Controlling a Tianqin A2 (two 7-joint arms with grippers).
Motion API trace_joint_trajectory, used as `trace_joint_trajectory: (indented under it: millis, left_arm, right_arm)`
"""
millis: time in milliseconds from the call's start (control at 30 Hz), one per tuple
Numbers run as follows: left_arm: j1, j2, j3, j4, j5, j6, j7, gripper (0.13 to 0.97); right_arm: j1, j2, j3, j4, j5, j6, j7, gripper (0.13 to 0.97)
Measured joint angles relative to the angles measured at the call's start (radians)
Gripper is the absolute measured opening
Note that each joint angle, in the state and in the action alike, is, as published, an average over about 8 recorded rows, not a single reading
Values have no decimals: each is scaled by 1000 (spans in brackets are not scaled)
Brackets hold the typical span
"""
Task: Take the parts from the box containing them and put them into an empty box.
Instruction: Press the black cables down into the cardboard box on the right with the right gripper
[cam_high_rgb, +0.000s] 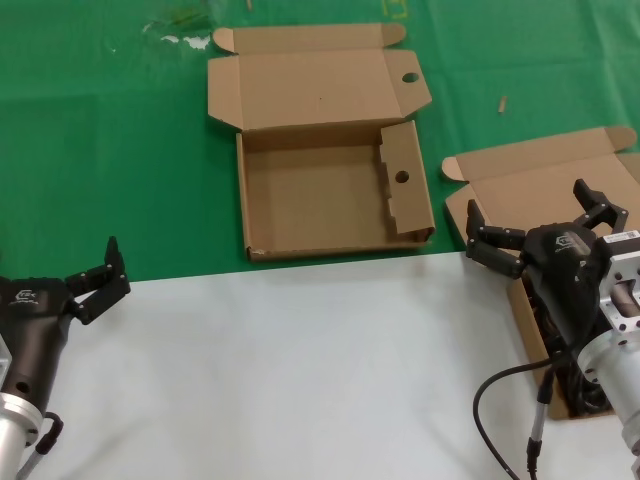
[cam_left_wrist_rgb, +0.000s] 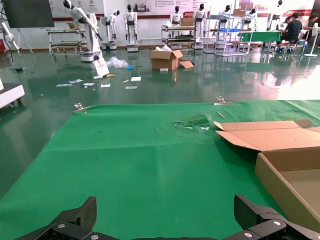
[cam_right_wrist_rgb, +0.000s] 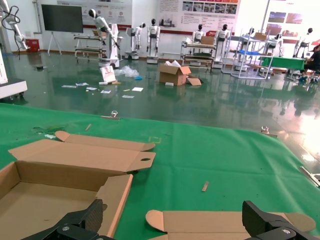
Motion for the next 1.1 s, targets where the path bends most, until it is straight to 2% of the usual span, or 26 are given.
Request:
trace_joint_trajectory:
  millis: [900,1100]
  left_arm:
    - [0,0,0,0,0,0,0,941]
    - [0,0,0,0,0,0,0,874]
  right_arm:
    - [-1,-5,6,-1,-4,-2,-7,966]
    - [-8,-42,53,-7,-24,-26,-72,966]
